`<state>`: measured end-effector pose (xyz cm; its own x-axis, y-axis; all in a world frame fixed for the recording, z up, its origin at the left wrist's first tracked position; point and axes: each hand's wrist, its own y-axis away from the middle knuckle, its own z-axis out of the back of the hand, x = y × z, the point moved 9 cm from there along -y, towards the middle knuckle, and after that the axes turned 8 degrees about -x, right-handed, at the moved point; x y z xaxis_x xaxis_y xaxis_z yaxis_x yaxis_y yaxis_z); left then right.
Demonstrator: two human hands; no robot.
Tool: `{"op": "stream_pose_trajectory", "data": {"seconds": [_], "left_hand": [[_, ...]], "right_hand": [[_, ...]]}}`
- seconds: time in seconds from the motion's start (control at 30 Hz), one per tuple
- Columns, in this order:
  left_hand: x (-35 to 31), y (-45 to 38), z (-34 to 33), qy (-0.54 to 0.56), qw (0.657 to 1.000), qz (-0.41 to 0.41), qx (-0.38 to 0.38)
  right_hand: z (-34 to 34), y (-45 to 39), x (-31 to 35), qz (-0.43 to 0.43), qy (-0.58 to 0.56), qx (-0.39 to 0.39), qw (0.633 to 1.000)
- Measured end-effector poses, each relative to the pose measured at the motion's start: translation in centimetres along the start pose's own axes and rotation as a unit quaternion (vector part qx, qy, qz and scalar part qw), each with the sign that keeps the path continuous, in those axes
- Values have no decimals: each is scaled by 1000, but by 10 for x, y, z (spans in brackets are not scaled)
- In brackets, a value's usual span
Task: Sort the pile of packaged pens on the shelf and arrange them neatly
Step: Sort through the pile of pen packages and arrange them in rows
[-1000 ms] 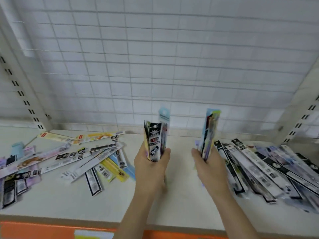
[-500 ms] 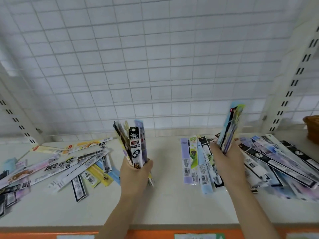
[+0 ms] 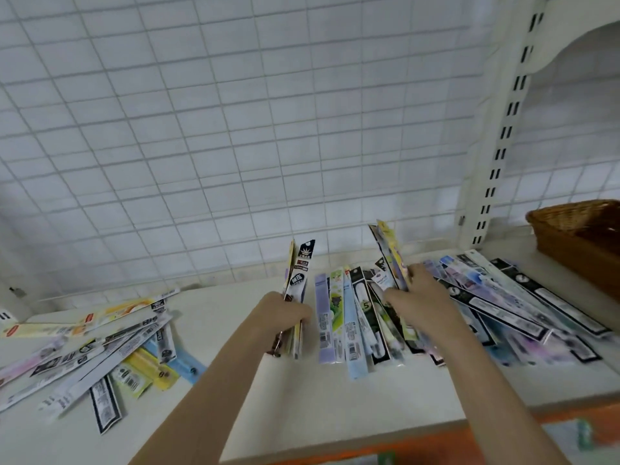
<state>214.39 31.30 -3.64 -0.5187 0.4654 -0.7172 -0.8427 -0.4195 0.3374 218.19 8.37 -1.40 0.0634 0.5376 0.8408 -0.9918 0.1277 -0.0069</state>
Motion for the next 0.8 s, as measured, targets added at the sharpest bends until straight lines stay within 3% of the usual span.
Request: {"op": "stream_pose_trajectory", "data": {"seconds": [0.3, 0.47, 0.8], "left_hand": [[-29, -9, -26, -29, 999, -20, 8], [-18, -18, -21, -41, 999, -20, -10], [-26, -26, 0, -157, 980, -68, -106]], "right_hand": [[1, -8, 2, -18, 75, 9, 997], [-6, -7, 17, 19, 164, -10, 986], [-26, -2, 23, 58, 243, 9, 968]]}}
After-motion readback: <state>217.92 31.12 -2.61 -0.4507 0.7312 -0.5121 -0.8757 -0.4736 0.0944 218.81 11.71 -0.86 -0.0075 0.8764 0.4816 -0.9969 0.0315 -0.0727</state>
